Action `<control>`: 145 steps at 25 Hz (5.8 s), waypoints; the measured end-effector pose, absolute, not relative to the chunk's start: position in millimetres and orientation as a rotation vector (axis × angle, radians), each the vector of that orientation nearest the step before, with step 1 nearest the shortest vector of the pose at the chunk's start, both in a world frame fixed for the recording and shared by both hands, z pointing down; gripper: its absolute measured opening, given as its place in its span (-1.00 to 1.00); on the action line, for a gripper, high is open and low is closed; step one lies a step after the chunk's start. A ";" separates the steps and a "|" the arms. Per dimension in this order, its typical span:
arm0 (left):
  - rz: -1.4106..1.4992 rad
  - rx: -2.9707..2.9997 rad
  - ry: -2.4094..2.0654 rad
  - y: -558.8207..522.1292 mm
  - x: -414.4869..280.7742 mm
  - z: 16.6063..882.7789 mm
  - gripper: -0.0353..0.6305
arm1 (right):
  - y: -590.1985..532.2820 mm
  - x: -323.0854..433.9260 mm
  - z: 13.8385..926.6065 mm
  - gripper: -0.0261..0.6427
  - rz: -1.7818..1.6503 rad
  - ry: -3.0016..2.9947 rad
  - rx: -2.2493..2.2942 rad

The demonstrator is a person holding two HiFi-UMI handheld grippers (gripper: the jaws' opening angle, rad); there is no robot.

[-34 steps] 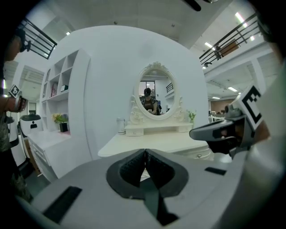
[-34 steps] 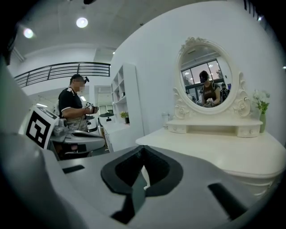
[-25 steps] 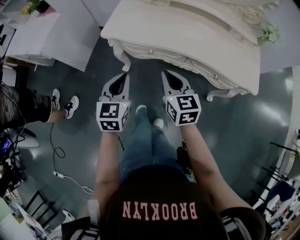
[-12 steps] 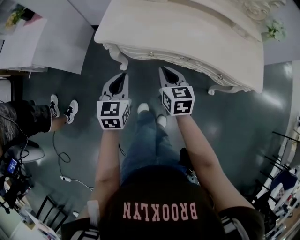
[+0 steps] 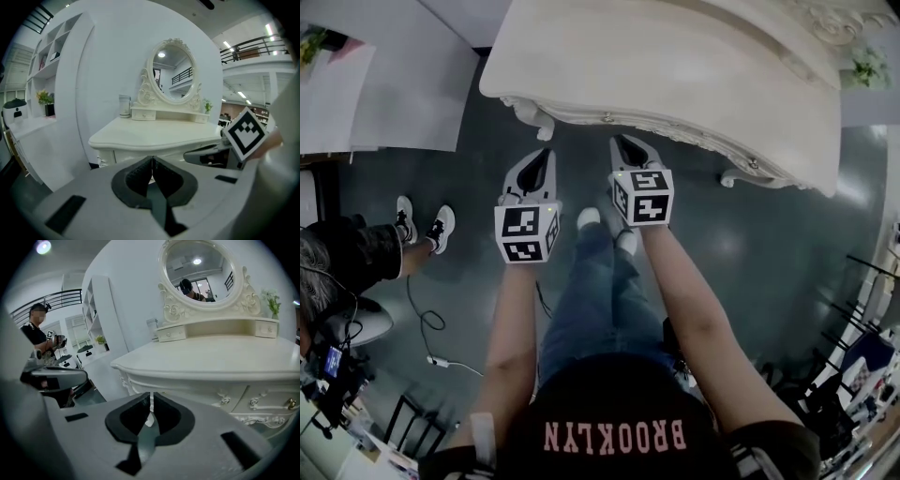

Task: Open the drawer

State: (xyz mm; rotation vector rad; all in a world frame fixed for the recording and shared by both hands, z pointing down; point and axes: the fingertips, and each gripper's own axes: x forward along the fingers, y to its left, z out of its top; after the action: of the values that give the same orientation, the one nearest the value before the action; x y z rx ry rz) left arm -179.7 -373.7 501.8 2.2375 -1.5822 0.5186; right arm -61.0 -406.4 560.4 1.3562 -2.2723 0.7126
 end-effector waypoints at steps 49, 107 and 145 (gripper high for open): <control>0.543 2.226 -1.446 -395.7 -202.2 566.0 -0.88 | -466.5 -72.0 652.7 -0.59 0.954 -1.989 1.483; 0.469 2.155 -1.586 -226.7 -219.4 555.2 -0.88 | -275.4 -107.8 655.3 -0.60 0.954 -2.039 1.286; 0.486 2.313 -1.599 -185.0 -167.3 474.4 -0.88 | -213.9 -65.5 546.9 -0.93 0.976 -2.211 1.191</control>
State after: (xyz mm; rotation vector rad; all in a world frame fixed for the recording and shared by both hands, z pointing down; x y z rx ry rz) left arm -167.3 -185.0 474.4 2.3129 -1.5991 0.4859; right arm -65.5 -213.9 546.9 1.1906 -2.2111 0.9762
